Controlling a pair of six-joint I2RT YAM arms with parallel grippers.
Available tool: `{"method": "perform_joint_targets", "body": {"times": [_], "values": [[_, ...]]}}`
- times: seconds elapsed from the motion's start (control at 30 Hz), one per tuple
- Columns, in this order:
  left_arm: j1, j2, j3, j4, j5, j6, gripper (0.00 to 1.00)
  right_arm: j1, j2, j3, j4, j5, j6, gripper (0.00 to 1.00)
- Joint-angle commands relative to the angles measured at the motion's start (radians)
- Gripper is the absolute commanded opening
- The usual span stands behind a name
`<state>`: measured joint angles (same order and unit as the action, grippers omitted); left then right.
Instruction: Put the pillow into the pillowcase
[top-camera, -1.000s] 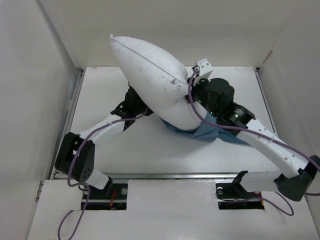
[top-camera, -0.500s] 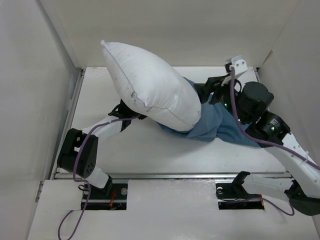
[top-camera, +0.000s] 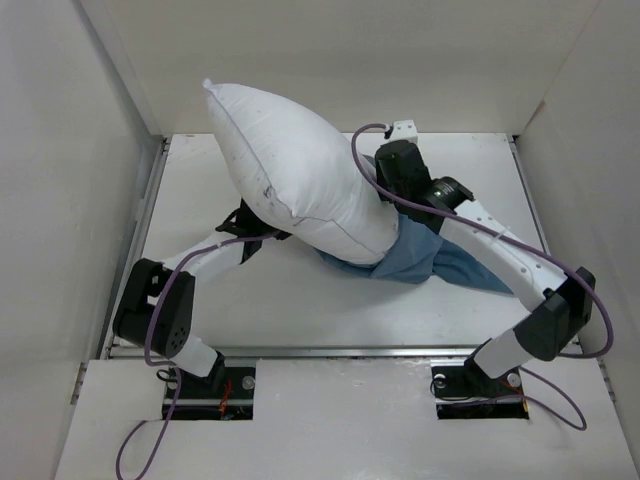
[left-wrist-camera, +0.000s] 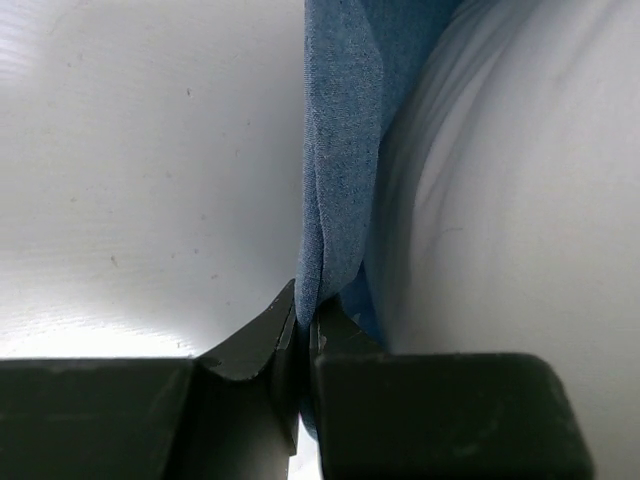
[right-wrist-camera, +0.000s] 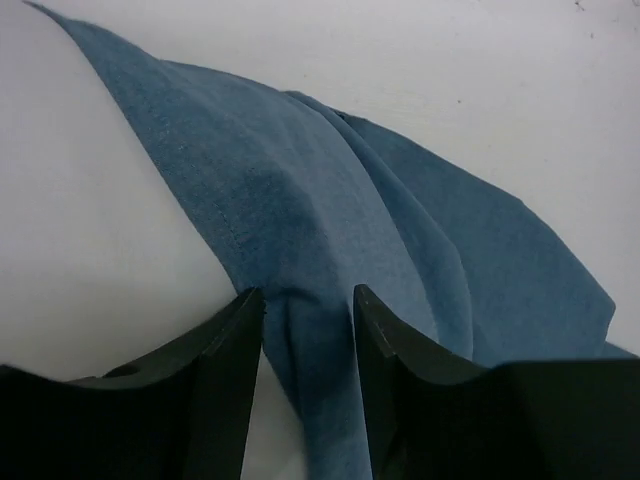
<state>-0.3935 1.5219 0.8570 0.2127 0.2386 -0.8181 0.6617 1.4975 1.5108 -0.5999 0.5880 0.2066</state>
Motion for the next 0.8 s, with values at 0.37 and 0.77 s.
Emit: {"method": "perform_joint_targets", "body": {"times": [0.37,0.77], "values": [[-0.001,-0.169,0.335,-0.202,-0.078,0.168,0.00,-0.031,0.018,0.253,-0.209,0.317,0.096,0.00],[-0.001,0.162,0.913,-0.535,-0.112,0.149,0.00,0.114,0.101,0.465,-0.189,-0.598,0.010,0.00]]}}
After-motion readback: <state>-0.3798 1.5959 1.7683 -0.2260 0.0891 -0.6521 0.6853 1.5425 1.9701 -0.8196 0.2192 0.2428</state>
